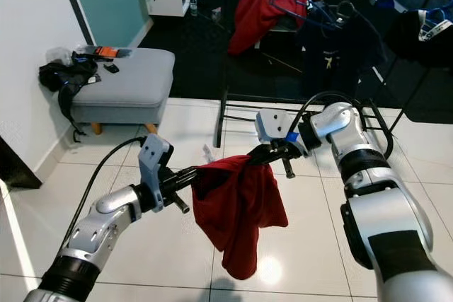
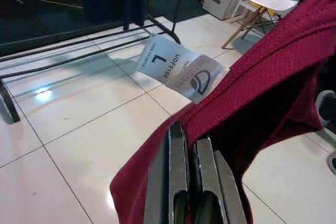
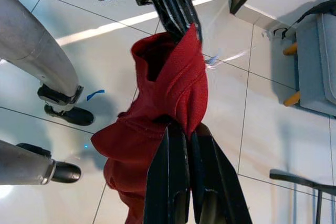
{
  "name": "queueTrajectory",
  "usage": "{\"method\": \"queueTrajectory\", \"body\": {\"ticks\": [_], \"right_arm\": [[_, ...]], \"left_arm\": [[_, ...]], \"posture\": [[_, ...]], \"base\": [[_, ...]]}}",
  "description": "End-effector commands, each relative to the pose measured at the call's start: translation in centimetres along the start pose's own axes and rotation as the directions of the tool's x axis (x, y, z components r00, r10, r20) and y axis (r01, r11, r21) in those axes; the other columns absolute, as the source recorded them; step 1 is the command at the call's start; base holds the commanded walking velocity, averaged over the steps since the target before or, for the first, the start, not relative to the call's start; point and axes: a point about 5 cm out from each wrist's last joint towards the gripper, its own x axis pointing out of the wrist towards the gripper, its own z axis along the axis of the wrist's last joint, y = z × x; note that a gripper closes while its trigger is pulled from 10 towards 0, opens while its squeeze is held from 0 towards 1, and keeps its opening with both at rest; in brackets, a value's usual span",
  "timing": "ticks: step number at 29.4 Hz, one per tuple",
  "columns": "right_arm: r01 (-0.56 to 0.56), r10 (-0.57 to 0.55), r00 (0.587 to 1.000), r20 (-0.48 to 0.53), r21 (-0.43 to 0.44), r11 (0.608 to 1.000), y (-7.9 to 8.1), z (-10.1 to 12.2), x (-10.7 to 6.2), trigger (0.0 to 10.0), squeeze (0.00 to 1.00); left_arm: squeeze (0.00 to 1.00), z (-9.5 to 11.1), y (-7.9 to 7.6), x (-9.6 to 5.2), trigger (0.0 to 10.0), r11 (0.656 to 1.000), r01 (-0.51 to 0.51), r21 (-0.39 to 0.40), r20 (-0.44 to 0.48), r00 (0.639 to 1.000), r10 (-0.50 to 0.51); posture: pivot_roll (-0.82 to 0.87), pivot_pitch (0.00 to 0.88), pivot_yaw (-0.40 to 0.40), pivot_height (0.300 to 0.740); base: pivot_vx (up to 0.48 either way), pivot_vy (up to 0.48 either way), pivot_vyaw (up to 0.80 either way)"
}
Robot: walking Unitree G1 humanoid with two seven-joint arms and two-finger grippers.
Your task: Hang hanger
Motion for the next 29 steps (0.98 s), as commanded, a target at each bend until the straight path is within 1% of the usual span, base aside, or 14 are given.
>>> {"method": "queueTrajectory", "body": {"ticks": [1, 2, 4, 7, 8, 13, 14, 15, 16, 19, 22, 23, 28, 29], "right_arm": [[0.035, -0.035, 0.999, 0.035, 0.011, 0.999, 0.0, -0.1, -0.3, 10.0, 0.00], [0.046, -0.047, 0.998, 0.043, 0.026, 0.999, 0.2, -0.3, -0.4, 10.0, 0.00], [0.054, -0.056, 0.997, 0.052, 0.039, 0.998, 0.3, -0.5, -0.5, 10.0, 0.00], [0.068, -0.074, 0.994, 0.077, 0.073, 0.995, 0.4, -0.7, -0.6, 10.0, 0.02], [0.071, -0.079, 0.993, 0.088, 0.081, 0.994, 0.4, -0.7, -0.6, 10.0, 1.00], [0.068, -0.076, 0.992, 0.096, 0.089, 0.994, 0.6, -0.8, -0.4, 10.0, 1.00], [0.061, -0.070, 0.993, 0.095, 0.093, 0.994, 0.8, -1.0, -0.2, 10.0, 0.77], [0.061, -0.070, 0.993, 0.095, 0.093, 0.994, 0.8, -1.0, -0.2, 10.0, 0.77], [0.036, -0.048, 0.993, 0.110, 0.110, 0.993, 1.6, -1.5, 0.1, 10.0, 0.00], [0.028, -0.051, 0.987, 0.155, 0.145, 0.989, 2.1, -1.8, 0.4, 10.0, 0.00], [0.028, -0.051, 0.987, 0.155, 0.145, 0.989, 2.1, -1.8, 0.4, 10.0, 0.00], [0.034, -0.064, 0.983, 0.173, 0.171, 0.985, 2.3, -2.1, 0.5, 10.0, 1.00], [0.066, -0.101, 0.979, 0.179, 0.191, 0.979, 2.9, -2.6, 1.1, 10.0, 0.99], [0.132, -0.176, 0.969, 0.175, 0.239, 0.962, 3.4, -3.4, 1.6, 10.0, 0.00]], "left_arm": [[0.00, 0.1, 0.2, -0.8, 0.0, 0.999, 0.034, -0.015, -0.022, 0.999, -0.035], [0.00, 0.5, 0.4, -1.3, 0.0, 0.998, 0.063, -0.017, -0.036, 0.997, -0.063], [0.00, 0.8, 0.6, -1.7, 0.0, 0.997, 0.082, -0.011, -0.046, 0.996, -0.082], [0.00, 1.5, 0.9, -1.8, 0.0, 0.996, 0.090, 0.000, -0.050, 0.995, -0.090], [0.00, 1.7, 0.9, -1.7, 0.0, 0.996, 0.091, 0.002, -0.047, 0.995, -0.091], [0.00, 2.2, 0.8, -1.4, 0.0, 0.995, 0.096, 0.002, -0.034, 0.995, -0.095], [0.00, 2.4, 0.7, -1.2, 0.0, 0.995, 0.096, -0.001, -0.027, 0.995, -0.096], [0.00, 2.4, 0.7, -1.2, 0.0, 0.995, 0.096, -0.001, -0.027, 0.995, -0.096], [0.00, 2.8, 0.6, -1.0, 0.0, 0.996, 0.094, -0.004, -0.021, 0.995, -0.095], [0.00, 2.9, 0.6, -1.0, 0.0, 0.996, 0.092, -0.005, -0.033, 0.995, -0.092], [0.00, 2.9, 0.6, -1.0, 0.0, 0.996, 0.092, -0.005, -0.033, 0.995, -0.092], [0.00, 2.9, 0.7, -1.0, 0.0, 0.996, 0.089, -0.003, -0.041, 0.995, -0.089], [0.00, 3.1, 0.9, -1.0, 0.0, 0.997, 0.078, -0.007, -0.043, 0.996, -0.078], [0.00, 3.2, 1.0, -0.9, 0.0, 0.998, 0.054, -0.013, -0.039, 0.998, -0.055]], "posture": [[0.04, 0.104, -0.062, 0.740], [0.04, 0.103, -0.062, 0.740], [0.04, 0.102, -0.061, 0.740], [0.04, 0.101, -0.056, 0.740], [0.04, 0.099, -0.054, 0.740], [0.03, 0.097, -0.053, 0.740], [0.04, 0.094, -0.052, 0.740], [0.04, 0.094, -0.052, 0.740], [0.04, 0.092, -0.043, 0.740], [0.04, 0.091, -0.037, 0.740], [0.04, 0.091, -0.037, 0.740], [0.04, 0.087, -0.031, 0.740], [0.04, 0.074, -0.026, 0.740], [0.04, 0.061, -0.032, 0.740]], "base": [[0.000, 0.000, 0.00], [0.000, 0.000, 0.00], [0.000, 0.000, 0.00], [0.000, 0.000, 0.00], [0.000, 0.000, 0.00], [0.000, 0.000, 0.00], [0.000, 0.000, 0.00], [0.000, 0.000, 0.00], [0.000, 0.000, 0.00], [0.000, 0.000, 0.00], [0.000, 0.000, 0.00], [0.000, 0.000, 0.00], [0.000, 0.000, 0.00], [0.000, 0.000, 0.00]]}}
